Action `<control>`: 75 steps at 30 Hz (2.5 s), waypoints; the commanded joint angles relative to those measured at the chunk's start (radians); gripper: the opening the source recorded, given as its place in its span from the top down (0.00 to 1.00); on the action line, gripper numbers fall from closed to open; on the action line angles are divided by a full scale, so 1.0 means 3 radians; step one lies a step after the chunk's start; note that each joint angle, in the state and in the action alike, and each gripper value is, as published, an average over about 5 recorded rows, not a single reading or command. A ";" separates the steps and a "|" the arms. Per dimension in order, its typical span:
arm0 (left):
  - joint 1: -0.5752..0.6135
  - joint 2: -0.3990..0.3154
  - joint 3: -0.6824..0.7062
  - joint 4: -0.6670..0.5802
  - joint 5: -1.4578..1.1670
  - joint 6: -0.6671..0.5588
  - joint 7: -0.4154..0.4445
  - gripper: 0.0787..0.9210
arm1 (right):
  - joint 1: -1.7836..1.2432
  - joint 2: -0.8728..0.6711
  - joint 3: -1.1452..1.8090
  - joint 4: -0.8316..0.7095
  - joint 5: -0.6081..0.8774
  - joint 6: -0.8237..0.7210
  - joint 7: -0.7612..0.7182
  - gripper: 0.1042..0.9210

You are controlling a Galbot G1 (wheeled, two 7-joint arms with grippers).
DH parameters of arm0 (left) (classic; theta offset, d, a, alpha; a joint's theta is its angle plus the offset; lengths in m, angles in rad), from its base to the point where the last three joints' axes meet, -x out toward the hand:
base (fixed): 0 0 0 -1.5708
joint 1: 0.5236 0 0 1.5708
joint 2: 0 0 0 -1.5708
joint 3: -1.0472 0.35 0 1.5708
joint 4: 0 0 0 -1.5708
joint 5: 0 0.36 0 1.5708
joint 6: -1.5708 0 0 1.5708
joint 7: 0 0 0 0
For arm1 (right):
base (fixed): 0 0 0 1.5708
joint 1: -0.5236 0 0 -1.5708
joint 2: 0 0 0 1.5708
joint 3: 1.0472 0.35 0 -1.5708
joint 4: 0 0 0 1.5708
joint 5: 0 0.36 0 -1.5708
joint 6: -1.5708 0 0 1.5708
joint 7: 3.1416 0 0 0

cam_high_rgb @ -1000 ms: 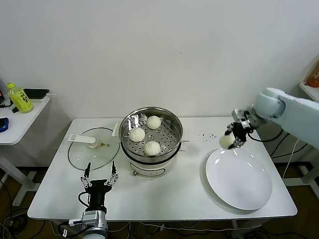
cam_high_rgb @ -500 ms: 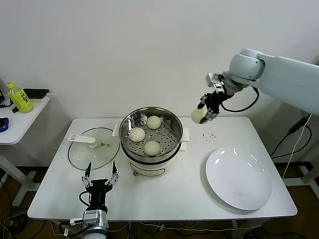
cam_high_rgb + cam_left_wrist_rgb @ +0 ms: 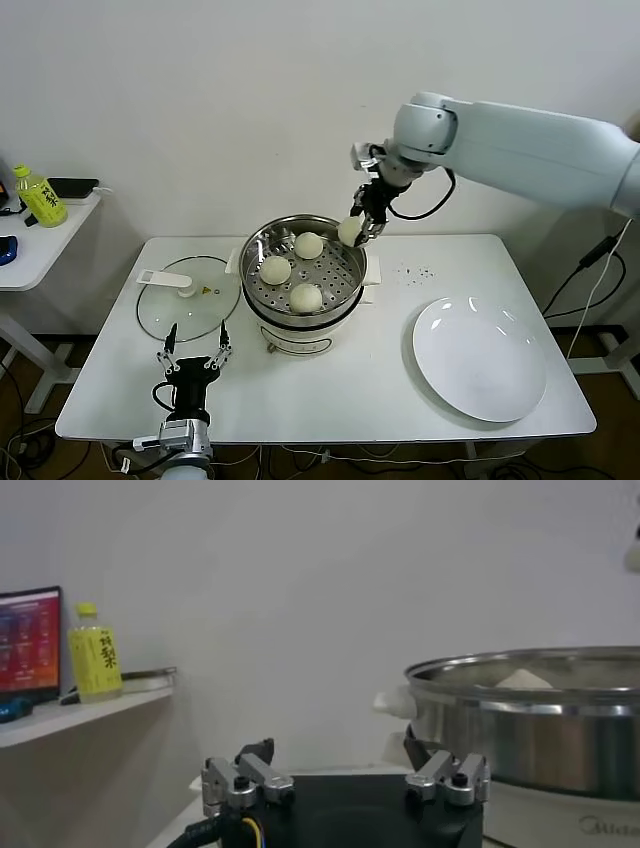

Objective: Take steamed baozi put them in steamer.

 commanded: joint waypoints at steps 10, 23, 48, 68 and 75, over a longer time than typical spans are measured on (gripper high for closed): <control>0.0010 0.0023 -0.0025 -0.0015 -0.0040 -0.0001 0.0002 0.12 | -0.0661 0.0649 0.0040 -0.0555 -0.0206 -0.0054 0.0071 0.41; 0.0026 0.0028 -0.0034 -0.0003 -0.0042 -0.0015 0.0000 0.12 | -0.0840 0.0671 0.0077 -0.0739 -0.0306 -0.0010 0.0065 0.41; 0.0017 0.0026 -0.0026 0.0031 -0.0053 -0.0022 -0.0002 0.12 | -0.0922 0.0674 0.0122 -0.0837 -0.0408 0.0044 0.0079 0.38; 0.0032 0.0049 -0.0034 -0.0001 -0.0050 -0.0022 0.0007 0.12 | -0.0522 0.0474 0.0216 -0.0639 -0.0176 0.0179 -0.0108 0.12; 0.0054 0.0074 -0.0043 -0.0084 -0.0042 0.0004 0.0006 0.12 | -0.0391 -0.0084 0.0456 -0.0229 -0.0155 0.0291 -0.0024 0.12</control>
